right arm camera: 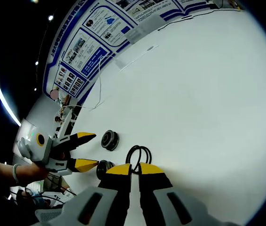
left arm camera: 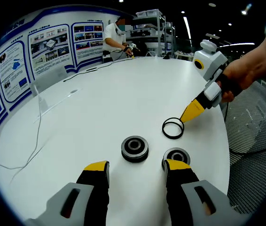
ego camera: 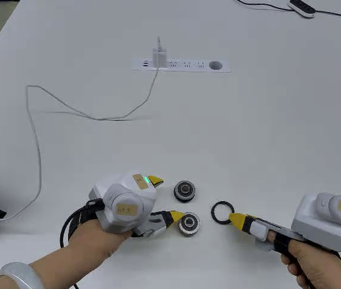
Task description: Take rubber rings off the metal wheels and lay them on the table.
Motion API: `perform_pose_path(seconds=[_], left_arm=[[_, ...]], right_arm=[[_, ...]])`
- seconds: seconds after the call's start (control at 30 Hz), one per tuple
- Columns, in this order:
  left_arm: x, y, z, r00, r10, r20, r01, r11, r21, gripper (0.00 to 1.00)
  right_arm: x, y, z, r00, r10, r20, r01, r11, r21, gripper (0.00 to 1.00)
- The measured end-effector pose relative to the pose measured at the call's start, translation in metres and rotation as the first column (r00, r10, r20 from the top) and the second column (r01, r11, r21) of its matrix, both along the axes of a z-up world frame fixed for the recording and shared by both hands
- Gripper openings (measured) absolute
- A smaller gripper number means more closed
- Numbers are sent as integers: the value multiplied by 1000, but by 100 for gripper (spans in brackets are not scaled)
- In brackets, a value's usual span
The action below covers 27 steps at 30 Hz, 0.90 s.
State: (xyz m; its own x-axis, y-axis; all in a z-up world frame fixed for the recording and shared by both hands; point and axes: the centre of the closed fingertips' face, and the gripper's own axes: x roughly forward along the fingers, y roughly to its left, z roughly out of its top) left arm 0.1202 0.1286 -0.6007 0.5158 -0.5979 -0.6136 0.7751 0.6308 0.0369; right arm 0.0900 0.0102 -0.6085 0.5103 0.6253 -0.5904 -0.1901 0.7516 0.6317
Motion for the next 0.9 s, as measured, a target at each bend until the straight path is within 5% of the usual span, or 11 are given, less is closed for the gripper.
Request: perform_pose_path(seconds=[0.4, 0.57, 0.9], left_arm=[[0, 0, 0, 1000, 1, 1, -1, 1000, 2, 48], [1, -1, 1, 1000, 1, 4, -1, 1000, 2, 46], [9, -8, 8, 1000, -4, 24, 4, 1000, -13, 38]], right_arm=[[3, -8, 0, 997, 48, 66, -40, 992, -116, 17], [9, -8, 3, 997, 30, 77, -21, 994, -110, 19], [26, 26, 14, 995, 44, 89, -42, 999, -31, 11]])
